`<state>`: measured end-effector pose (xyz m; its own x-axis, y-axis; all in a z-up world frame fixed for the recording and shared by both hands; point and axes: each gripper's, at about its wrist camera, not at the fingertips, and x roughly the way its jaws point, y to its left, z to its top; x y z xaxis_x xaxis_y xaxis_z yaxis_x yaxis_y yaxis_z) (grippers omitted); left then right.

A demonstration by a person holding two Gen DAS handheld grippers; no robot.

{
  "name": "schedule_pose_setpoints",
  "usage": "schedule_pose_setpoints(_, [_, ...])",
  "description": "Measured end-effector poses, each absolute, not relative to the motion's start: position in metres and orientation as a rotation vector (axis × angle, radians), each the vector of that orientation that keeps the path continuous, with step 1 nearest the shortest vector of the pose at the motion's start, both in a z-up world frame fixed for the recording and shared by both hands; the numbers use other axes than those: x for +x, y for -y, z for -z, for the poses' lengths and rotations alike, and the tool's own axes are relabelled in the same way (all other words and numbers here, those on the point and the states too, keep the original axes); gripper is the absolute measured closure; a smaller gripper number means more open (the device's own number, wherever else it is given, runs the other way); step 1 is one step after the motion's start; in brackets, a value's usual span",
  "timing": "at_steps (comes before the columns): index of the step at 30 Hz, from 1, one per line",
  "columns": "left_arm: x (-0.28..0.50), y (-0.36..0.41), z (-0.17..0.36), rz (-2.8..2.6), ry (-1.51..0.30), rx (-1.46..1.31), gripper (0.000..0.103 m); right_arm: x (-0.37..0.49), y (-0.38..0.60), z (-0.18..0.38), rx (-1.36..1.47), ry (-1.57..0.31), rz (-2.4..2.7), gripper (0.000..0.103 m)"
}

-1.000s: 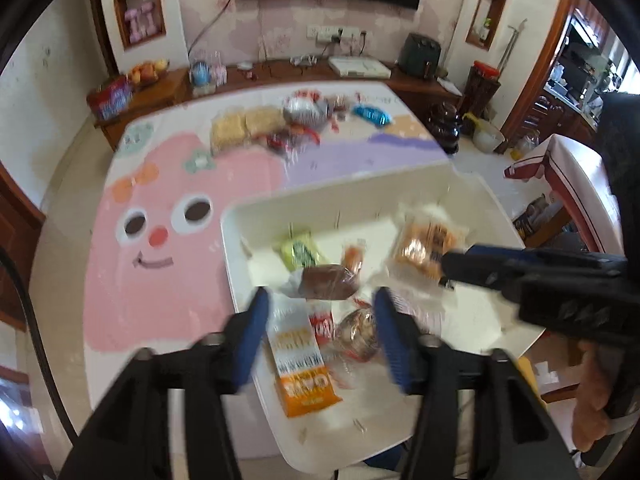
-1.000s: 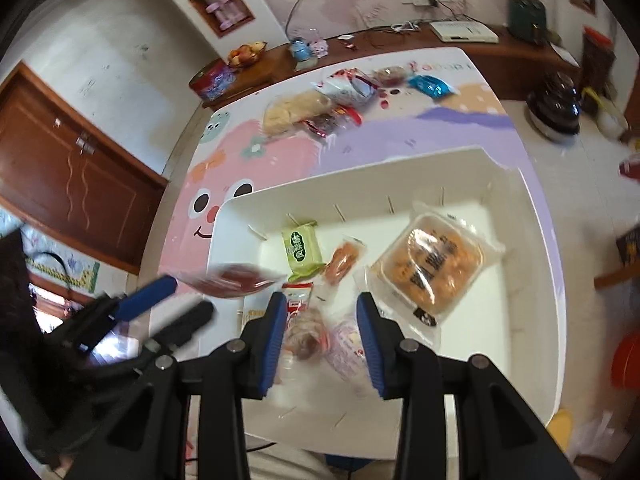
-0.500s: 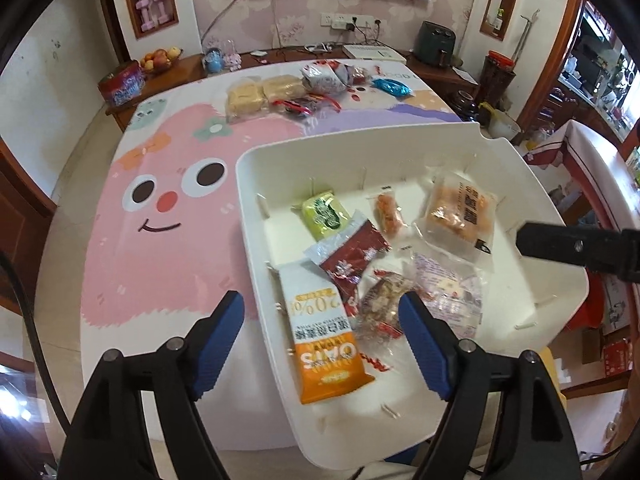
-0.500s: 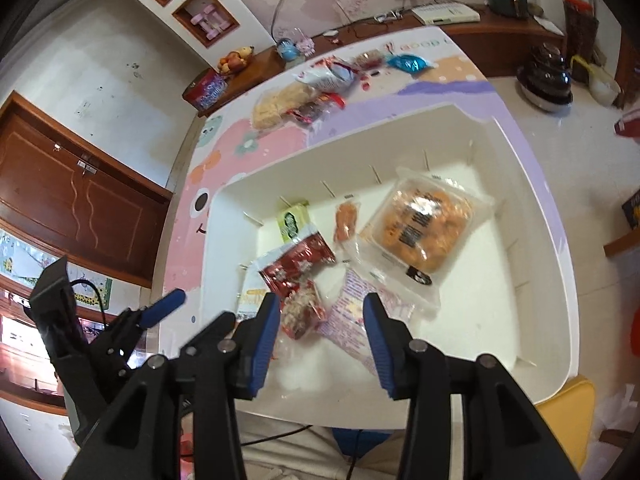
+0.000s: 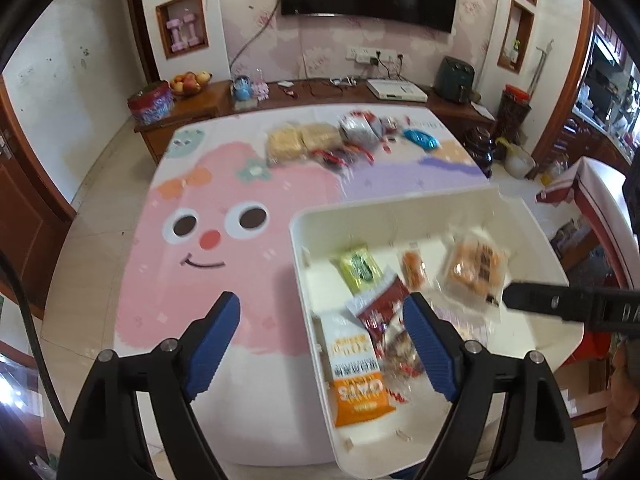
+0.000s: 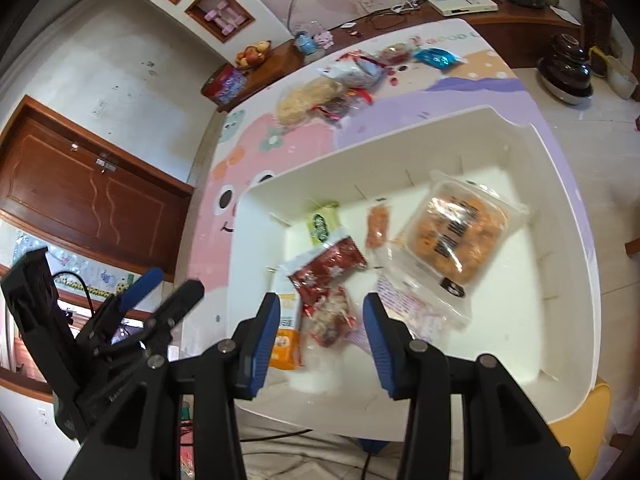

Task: Organize snacks
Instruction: 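Move both open tools back toward the remaining snacks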

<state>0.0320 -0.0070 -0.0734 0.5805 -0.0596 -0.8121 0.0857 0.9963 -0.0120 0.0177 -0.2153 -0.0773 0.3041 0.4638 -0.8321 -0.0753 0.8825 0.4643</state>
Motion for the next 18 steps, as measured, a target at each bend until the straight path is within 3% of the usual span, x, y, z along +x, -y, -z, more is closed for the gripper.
schedule_pose_setpoints(18, [0.081, -0.019, -0.017, 0.079, -0.848, 0.1, 0.01, 0.085, 0.201, -0.008, 0.258, -1.125, -0.408, 0.059])
